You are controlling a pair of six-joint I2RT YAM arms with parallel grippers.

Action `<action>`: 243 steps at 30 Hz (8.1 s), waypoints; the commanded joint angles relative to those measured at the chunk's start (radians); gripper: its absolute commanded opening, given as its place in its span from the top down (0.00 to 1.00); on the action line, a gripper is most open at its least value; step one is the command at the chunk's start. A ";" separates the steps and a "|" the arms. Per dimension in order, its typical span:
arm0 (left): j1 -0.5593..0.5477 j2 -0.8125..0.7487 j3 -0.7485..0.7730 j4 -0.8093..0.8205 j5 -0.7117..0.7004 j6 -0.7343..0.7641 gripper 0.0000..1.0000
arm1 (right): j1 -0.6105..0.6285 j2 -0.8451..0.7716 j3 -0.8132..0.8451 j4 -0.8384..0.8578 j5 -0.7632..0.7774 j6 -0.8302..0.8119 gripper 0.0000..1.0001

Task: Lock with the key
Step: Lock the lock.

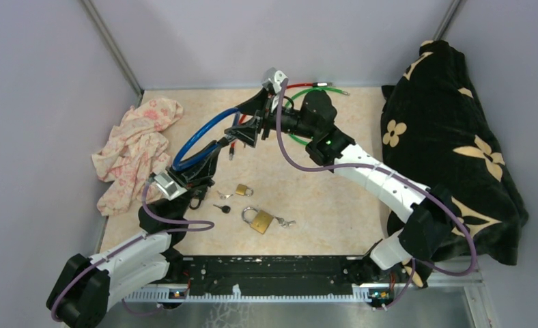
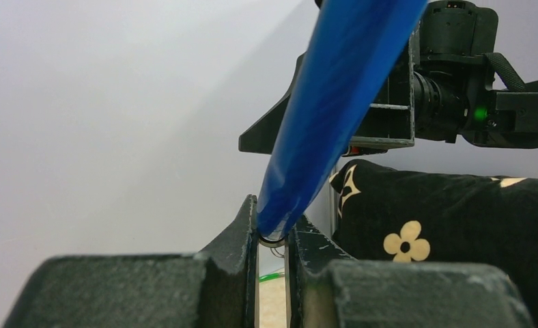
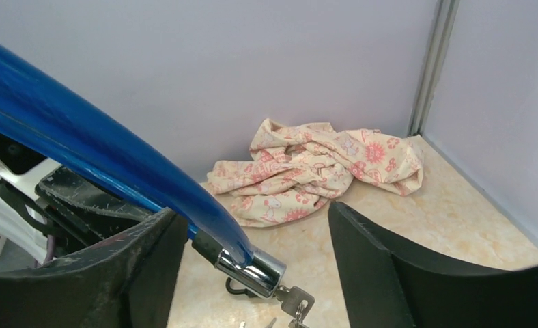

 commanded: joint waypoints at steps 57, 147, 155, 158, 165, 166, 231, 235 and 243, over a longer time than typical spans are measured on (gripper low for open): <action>0.008 0.006 0.043 0.169 0.010 -0.099 1.00 | 0.100 -0.259 -0.422 0.213 0.446 -0.693 0.09; 0.018 0.004 0.028 0.147 0.137 -0.095 1.00 | 0.016 -0.230 -0.071 -0.397 0.008 -0.681 0.23; 0.017 -0.001 0.028 0.144 0.137 -0.095 1.00 | 0.011 -0.201 -0.071 -0.065 -0.207 -0.415 0.26; 0.018 -0.002 0.028 0.144 0.136 -0.097 1.00 | 0.004 -0.181 -0.064 0.022 -0.195 -0.344 0.39; 0.019 -0.005 0.030 0.156 0.131 -0.094 1.00 | -0.002 -0.106 -0.085 0.131 -0.232 -0.207 1.00; 0.019 -0.003 0.031 0.162 0.131 -0.095 1.00 | -0.001 -0.092 -0.097 0.165 -0.246 -0.174 1.00; 0.018 0.007 0.032 0.089 0.038 -0.142 1.00 | -0.165 0.099 -0.155 0.531 -0.553 0.484 1.00; 0.020 0.013 0.048 0.053 0.028 -0.193 1.00 | -0.131 0.001 -0.214 0.498 -0.450 0.220 1.00; 0.021 0.019 0.071 -0.002 0.028 -0.235 1.00 | 0.038 -0.186 -0.274 0.068 -0.123 -0.655 1.00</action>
